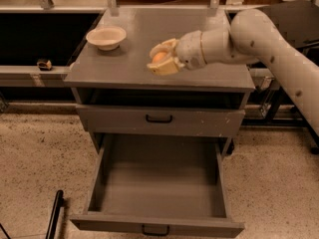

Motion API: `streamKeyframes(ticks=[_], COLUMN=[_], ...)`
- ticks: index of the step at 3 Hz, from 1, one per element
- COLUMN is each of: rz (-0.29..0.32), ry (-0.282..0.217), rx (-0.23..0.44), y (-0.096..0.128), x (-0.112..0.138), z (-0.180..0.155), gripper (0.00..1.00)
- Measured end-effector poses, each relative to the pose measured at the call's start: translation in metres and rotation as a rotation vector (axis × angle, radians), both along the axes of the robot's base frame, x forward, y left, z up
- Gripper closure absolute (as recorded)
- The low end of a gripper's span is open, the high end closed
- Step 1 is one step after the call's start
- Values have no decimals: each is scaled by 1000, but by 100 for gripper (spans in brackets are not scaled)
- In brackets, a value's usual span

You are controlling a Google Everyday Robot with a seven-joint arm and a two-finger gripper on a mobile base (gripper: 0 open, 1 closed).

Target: Place orange into middle drawer

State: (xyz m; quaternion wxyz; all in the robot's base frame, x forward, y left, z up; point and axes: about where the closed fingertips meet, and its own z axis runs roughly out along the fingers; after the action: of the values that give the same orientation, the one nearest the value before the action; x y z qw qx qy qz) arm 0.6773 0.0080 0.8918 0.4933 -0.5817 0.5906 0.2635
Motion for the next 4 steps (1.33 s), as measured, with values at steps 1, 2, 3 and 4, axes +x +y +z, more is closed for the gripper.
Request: streamKeyframes(ticks=[1, 2, 3, 4], rz=[74, 109, 61, -61], ry=[-47, -51, -20, 138], rx=[89, 114, 174, 223], y=[22, 34, 31, 50], x=[-58, -78, -77, -90], z=[13, 15, 1, -95], gripper=[100, 100, 100, 100])
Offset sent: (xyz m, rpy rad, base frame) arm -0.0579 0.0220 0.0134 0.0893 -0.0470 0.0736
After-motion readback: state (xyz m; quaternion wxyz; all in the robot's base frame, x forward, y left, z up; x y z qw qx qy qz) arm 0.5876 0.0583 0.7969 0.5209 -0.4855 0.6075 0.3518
